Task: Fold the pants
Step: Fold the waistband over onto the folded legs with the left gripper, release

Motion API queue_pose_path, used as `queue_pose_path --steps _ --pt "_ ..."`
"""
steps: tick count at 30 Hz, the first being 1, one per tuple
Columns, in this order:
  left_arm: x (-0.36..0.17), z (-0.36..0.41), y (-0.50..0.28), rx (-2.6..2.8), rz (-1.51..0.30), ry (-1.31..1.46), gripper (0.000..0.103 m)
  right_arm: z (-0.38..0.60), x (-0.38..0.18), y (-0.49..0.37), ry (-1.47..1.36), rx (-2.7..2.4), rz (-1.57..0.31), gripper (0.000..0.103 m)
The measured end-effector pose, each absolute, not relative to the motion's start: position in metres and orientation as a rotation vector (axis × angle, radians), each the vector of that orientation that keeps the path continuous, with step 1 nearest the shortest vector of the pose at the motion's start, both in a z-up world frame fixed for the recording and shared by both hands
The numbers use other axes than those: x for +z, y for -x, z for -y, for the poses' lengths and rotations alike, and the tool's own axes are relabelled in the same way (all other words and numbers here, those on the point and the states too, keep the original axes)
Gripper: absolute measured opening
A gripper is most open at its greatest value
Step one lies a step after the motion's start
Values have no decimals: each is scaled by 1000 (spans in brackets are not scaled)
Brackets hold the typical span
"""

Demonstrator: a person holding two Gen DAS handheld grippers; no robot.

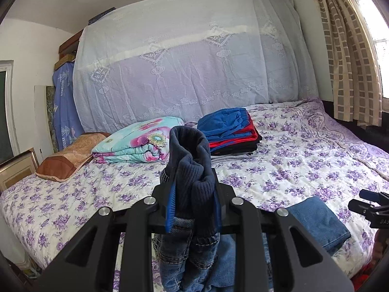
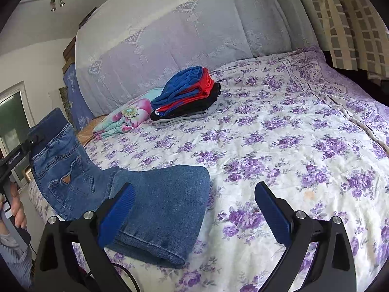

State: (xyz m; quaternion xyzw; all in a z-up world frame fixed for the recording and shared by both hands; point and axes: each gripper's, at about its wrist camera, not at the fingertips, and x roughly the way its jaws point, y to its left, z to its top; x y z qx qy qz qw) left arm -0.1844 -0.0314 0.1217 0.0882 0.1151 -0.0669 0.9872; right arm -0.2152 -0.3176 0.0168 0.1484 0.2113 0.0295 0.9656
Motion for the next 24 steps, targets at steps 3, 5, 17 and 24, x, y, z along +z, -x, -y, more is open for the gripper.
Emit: queue_pose_path --steps 3,5,17,24 --pt "123 52 185 -152 -224 -214 23 329 19 218 -324 50 -415 99" --pt "123 67 187 -165 -217 -241 23 336 19 221 -340 43 -410 99" --pt "96 153 190 -262 -229 -402 23 378 25 231 -421 -1 -368 99" --pt "68 192 191 -302 -246 -500 23 400 27 238 -487 -12 -342 99"
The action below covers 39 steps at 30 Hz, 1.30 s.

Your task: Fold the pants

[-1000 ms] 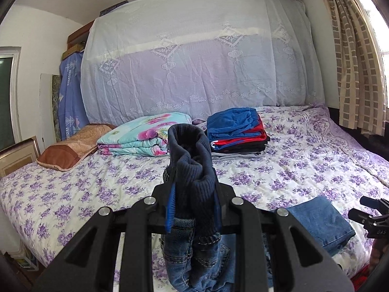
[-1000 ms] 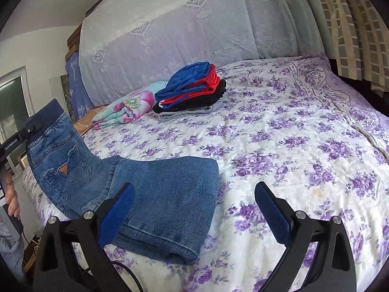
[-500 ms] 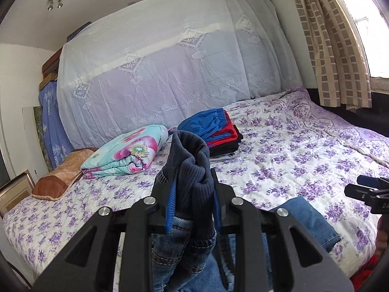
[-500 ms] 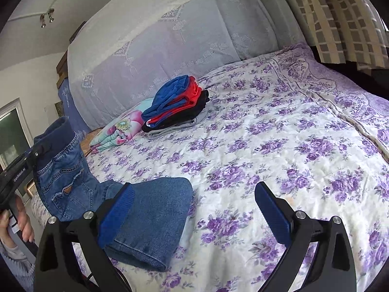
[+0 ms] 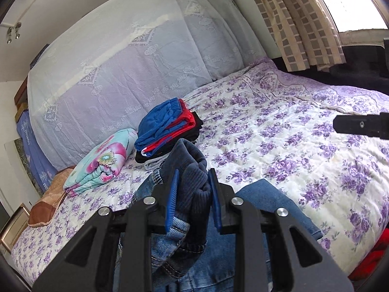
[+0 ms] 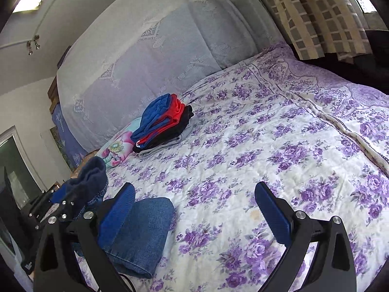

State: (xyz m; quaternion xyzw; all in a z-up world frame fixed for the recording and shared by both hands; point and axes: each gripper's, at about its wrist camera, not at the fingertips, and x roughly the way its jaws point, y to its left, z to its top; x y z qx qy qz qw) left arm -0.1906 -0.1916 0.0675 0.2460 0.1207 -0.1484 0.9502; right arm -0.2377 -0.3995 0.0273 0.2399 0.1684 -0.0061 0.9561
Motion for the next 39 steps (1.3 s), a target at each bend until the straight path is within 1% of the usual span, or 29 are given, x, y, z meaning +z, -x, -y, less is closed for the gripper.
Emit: queue_pose_path --steps 4,5,6,7,8,9,14,17,19,20,21,22,23,27,32,35,39 --pt "58 208 191 -334 -252 -518 23 406 28 239 -499 -17 -333 99" --pt "56 213 191 -345 -253 -526 20 407 28 240 -502 -18 -330 99" --pt "53 219 193 -350 -246 -541 15 409 28 241 -505 -19 -327 99" --pt "51 225 195 -353 -231 -563 14 411 28 241 -509 -21 -324 99" --pt "47 234 198 -370 -220 -590 3 413 28 242 -513 -24 -322 99" --pt "41 243 200 -379 -215 -620 0 415 27 243 -519 -27 -320 99" --pt "12 270 203 -429 -252 -660 0 422 27 246 -543 -33 -311 99" --pt "9 268 214 -408 -210 -675 5 424 28 248 -547 -33 -303 99" --pt "21 260 223 -398 -168 -648 17 424 28 248 -551 -33 -306 99" --pt "29 254 228 -391 -144 -630 34 423 27 247 -552 -29 -311 99" --pt "35 247 232 -379 -121 -617 56 421 27 245 -552 -21 -320 99" --pt "42 238 235 -361 -97 -607 64 419 26 244 -552 -9 -329 99" --pt "47 226 236 -338 -76 -593 71 416 26 243 -554 7 -336 99" --pt "61 173 223 -273 -122 -510 71 402 22 235 -628 160 -373 99" --pt "80 102 199 -210 -209 -304 71 374 -2 208 -888 494 -500 99" --pt "84 71 184 -182 -255 -218 71 352 -11 194 -920 555 -560 98" --pt "78 46 175 -147 -279 -183 72 327 -15 177 -957 591 -643 87"
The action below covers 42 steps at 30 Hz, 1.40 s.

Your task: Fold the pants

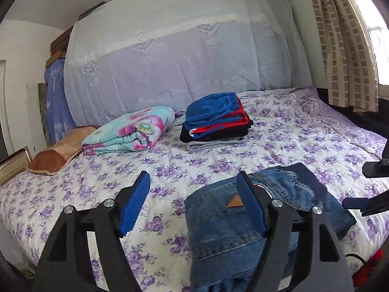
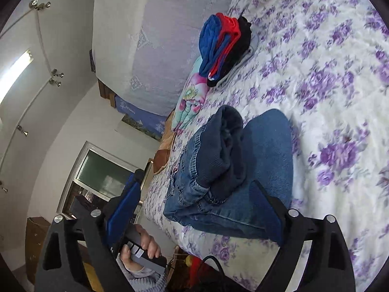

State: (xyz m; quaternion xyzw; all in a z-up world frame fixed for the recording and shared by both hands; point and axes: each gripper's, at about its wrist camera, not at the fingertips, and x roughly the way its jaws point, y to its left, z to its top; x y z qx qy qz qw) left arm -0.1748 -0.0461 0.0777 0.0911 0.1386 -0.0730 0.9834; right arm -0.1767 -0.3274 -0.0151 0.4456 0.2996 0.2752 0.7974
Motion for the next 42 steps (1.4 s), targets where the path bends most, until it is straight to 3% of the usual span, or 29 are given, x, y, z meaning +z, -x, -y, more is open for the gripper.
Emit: queue_pose_path --steps 12,17,18,20,21,25,32,39,42 --pt "58 10 161 -181 -299 -103 81 288 -18 128 -945 406 -960 85" --pt "53 -13 152 -177 -326 -36 83 279 -16 116 -934 333 -937 86" --pt "54 -18 151 -176 -330 -24 83 277 -15 116 -925 319 -915 83" --pt "55 -27 149 -172 -336 1 84 273 -9 119 -878 308 -862 64" --pt "56 -32 148 -168 -338 17 85 270 -4 121 -845 322 -821 40" --pt "60 -45 145 -175 -353 78 88 262 8 122 -787 384 -753 31" --pt "59 -45 147 -210 -372 101 89 278 44 170 -689 423 -614 30" --pt "52 -7 154 -272 -395 -3 90 337 -37 174 -908 315 -740 31" --pt "46 14 159 -288 -403 -84 90 338 -31 173 -894 338 -758 43"
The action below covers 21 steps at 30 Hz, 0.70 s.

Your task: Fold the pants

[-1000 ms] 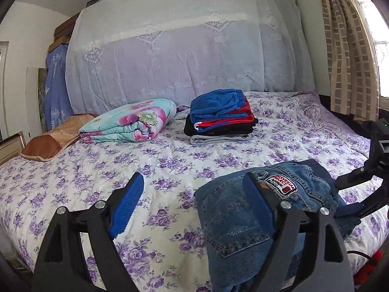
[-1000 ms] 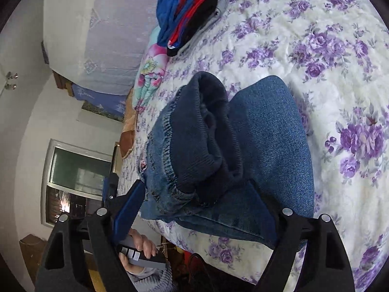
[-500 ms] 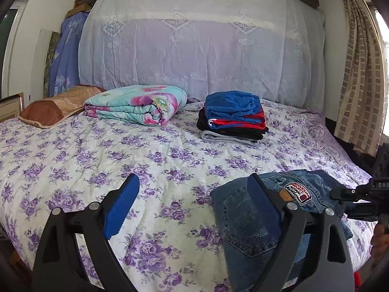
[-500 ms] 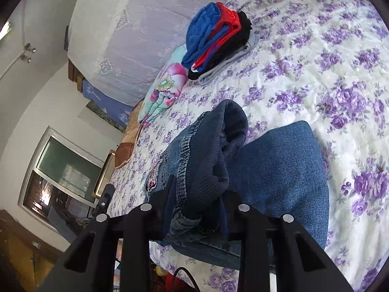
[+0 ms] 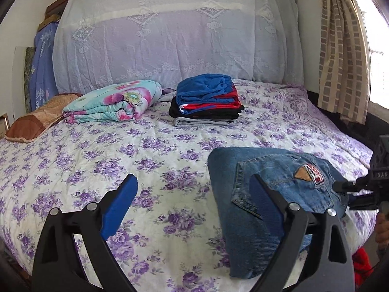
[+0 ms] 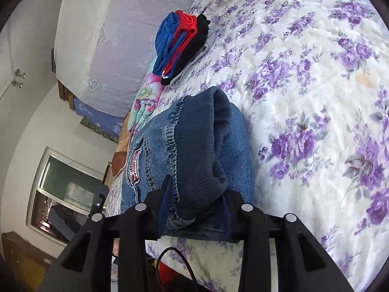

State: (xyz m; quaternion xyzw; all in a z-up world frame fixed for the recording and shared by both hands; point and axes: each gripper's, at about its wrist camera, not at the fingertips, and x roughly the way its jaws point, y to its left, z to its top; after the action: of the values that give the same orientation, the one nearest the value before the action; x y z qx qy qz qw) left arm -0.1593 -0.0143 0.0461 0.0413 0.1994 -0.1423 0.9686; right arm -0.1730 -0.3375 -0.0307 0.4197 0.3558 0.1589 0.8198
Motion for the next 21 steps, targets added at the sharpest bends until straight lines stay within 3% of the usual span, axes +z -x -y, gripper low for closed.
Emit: queue_pose_path --steps 1,5,13,15,18,21 --pt "43 22 162 -293 -404 -118 91 340 -26 174 -911 336 -763 48" --pt "30 49 169 -262 -384 -270 93 343 20 195 -770 251 -627 48" --pt "42 51 180 -288 -347 -244 96 253 79 168 -342 309 -548 46" --pt "28 56 168 -295 -405 -280 99 230 70 149 -188 247 -573 46" --pt "-3 54 145 -326 -516 -227 99 219 9 118 -96 192 -724 44" --pt "-12 35 128 -411 -604 -58 99 210 -1 133 -5 159 -647 44"
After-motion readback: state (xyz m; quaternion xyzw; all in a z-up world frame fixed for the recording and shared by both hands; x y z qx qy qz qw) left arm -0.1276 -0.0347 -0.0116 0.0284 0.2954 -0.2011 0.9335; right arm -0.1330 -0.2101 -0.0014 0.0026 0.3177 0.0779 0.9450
